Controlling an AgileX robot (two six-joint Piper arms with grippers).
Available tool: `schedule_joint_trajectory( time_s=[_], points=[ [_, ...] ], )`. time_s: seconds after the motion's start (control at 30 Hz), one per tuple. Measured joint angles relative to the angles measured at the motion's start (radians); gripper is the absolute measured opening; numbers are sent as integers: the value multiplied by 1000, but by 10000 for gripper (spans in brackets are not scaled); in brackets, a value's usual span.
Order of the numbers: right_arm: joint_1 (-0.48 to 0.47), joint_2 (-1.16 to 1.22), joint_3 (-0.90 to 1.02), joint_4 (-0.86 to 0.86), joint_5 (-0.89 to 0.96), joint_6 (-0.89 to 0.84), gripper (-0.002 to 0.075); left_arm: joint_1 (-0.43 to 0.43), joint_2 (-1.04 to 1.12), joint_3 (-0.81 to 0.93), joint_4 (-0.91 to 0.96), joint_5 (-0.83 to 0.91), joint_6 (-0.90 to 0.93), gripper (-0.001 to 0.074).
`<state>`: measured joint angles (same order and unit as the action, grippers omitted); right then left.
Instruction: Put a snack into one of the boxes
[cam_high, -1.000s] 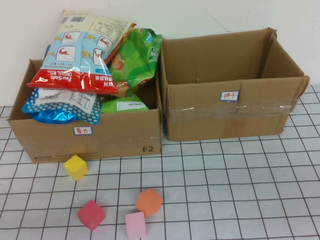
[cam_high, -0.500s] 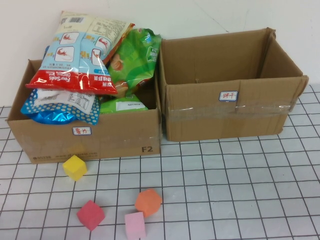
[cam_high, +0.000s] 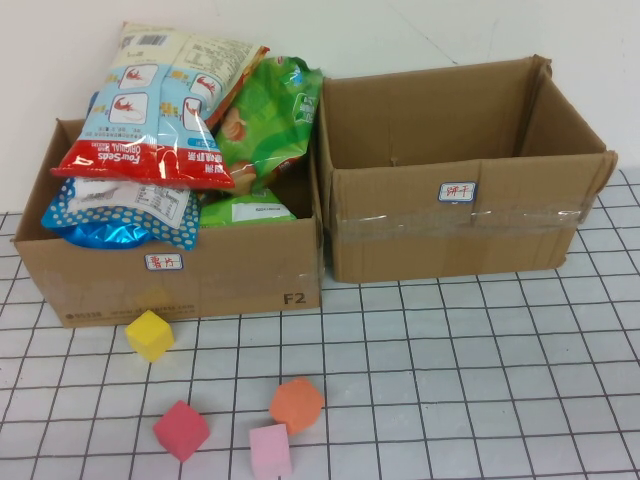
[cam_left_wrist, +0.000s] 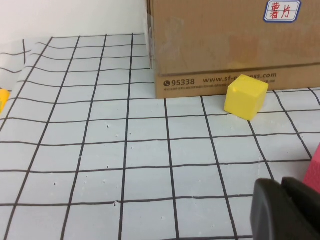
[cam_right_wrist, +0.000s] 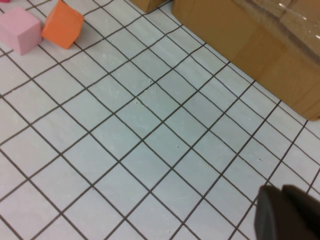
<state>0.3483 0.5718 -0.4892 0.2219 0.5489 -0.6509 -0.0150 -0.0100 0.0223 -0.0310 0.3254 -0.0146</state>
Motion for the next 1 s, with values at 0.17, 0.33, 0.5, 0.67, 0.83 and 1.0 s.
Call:
schedule_joint_trajectory(
  time_s=[0.17,0.33,0.5,0.67,0.83,1.0],
  points=[
    [0,0,0,0,0,0,0,0,0,0,-21,4,15,-1],
    [0,0,0,0,0,0,0,0,0,-1,-79,8,15,-1],
    [0,0,0,0,0,1,0,0,0,-1,-95,10,38,-1],
    [0,0,0,0,0,1,0,0,0,-1,-95,10,48,-1],
    [0,0,0,0,0,2,0,0,0,-1,-97,11,57,-1],
    [0,0,0,0,0,4,0,0,0,-1,-99,11,59,-1]
  ],
)
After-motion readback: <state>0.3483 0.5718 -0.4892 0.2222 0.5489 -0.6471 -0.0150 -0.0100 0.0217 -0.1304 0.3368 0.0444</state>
